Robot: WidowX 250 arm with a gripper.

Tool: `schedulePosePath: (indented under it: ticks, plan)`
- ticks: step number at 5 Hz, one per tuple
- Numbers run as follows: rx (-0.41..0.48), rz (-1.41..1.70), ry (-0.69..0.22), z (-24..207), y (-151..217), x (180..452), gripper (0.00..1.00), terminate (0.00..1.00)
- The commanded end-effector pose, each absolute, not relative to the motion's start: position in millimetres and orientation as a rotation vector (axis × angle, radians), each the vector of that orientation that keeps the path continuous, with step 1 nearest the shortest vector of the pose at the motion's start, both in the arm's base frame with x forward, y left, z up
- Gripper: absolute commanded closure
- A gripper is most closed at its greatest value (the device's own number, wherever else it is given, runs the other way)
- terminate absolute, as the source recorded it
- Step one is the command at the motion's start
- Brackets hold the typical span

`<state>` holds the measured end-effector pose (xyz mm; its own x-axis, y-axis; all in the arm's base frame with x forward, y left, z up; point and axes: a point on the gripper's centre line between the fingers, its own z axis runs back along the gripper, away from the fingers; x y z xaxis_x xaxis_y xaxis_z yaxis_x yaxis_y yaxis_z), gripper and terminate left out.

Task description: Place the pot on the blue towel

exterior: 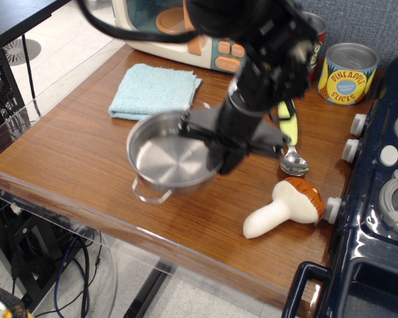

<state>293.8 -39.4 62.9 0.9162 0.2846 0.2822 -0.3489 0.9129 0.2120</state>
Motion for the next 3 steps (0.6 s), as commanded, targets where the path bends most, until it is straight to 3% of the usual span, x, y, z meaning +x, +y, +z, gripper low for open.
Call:
schedulePosePath:
  ticks: [1,3]
  plan:
    - [0.195,0.441,-0.332,111,-4,336,1.0,0.0]
    - [0.18,0.462,-0.287,99,18,397,1.0,0.0]
